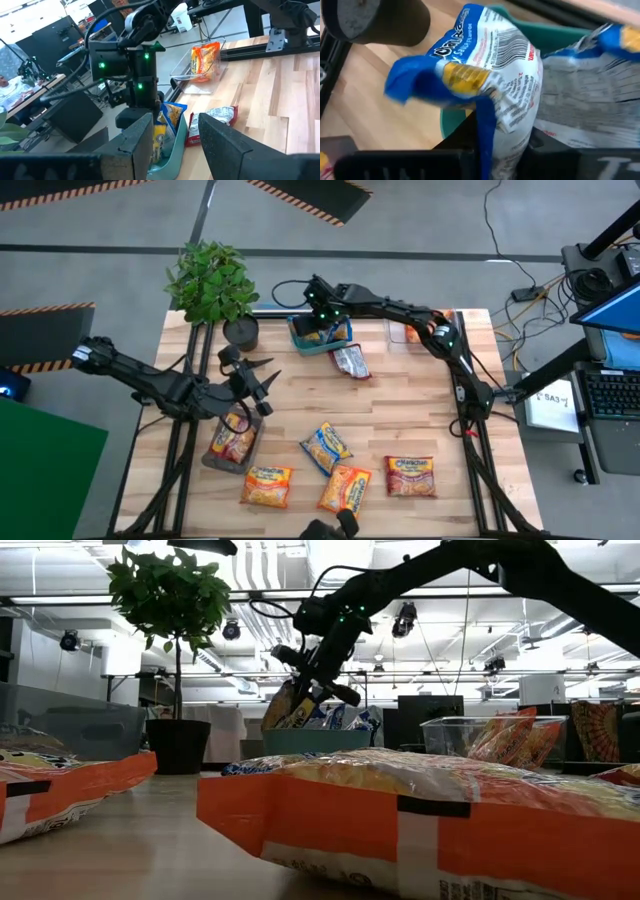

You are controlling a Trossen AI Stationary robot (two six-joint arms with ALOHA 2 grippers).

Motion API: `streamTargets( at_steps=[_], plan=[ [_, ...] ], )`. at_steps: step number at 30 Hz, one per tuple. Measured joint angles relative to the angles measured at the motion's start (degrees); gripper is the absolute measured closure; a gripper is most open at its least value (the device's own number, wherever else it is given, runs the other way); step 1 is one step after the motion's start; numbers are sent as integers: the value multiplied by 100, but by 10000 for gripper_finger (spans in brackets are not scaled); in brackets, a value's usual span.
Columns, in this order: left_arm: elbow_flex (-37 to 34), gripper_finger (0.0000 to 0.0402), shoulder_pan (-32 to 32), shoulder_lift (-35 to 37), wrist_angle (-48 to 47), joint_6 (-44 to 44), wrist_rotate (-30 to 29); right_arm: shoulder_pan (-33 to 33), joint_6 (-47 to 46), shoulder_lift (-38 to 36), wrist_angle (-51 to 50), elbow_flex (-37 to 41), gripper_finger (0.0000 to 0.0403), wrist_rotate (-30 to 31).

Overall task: Sort Maruchan noodles
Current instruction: Put the top blue noodle pack into the green bin

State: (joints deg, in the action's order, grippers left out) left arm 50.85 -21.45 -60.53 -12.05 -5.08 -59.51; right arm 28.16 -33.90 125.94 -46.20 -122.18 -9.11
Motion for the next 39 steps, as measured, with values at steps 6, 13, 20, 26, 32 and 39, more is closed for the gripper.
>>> streamTargets(
  at_steps=[6, 13, 20, 26, 32, 39],
  plan=[
    [0, 260, 0, 0, 1, -2, 0, 0, 93, -25, 25, -100, 282, 64],
    [0, 260, 0, 0, 0, -2, 0, 7, 97, -25, 75, -100, 201, 62],
    [0, 260, 0, 0, 0, -2, 0, 60, 126, -25, 331, -129, 176, 111],
    [0, 260, 0, 0, 1, -23, 0, 76, 408, -34, 512, -130, 197, 706],
    [0, 260, 0, 0, 0, -26, 0, 76, 463, 24, 358, -104, 208, 679],
    [0, 260, 0, 0, 0, -25, 1, 7, 403, -11, 51, -240, 209, 263]
  ],
)
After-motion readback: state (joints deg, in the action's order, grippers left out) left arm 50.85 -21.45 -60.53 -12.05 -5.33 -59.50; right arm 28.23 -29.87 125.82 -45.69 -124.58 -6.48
